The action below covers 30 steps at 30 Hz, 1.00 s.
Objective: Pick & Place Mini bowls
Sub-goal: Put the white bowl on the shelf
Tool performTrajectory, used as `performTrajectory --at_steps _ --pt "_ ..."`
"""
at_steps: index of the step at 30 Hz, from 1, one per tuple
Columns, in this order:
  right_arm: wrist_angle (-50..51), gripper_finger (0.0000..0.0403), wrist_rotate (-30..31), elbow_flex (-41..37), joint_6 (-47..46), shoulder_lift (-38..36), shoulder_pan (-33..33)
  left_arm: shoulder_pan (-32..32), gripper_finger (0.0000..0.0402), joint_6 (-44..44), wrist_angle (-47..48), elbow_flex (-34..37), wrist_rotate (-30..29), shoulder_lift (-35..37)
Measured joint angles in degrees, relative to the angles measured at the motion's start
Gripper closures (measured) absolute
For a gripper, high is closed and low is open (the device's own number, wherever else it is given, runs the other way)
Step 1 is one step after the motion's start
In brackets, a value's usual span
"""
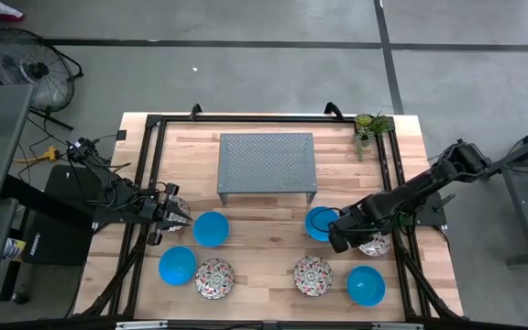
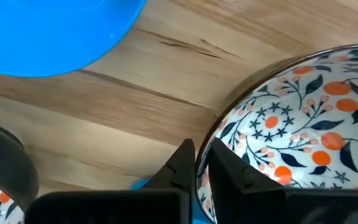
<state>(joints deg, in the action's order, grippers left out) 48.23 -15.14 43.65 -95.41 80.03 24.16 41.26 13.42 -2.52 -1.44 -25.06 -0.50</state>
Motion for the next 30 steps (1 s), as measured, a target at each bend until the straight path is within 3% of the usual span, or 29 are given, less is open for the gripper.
performTrajectory --at_steps 12,17,30 --pt "8.1 0.0401 1.5 2.4 4.4 -1.8 0.0 0.0 0.0335 0.0 0.0 0.0 0.0 0.0" --pt "12.5 0.0402 5.1 4.5 8.8 -1.7 0.0 0.0 0.0335 0.0 0.0 0.0 0.0 0.0" --pt "14.3 0.0402 6.3 4.9 12.9 -1.7 0.2 0.0 0.0335 0.0 0.0 0.0 0.0 0.0"
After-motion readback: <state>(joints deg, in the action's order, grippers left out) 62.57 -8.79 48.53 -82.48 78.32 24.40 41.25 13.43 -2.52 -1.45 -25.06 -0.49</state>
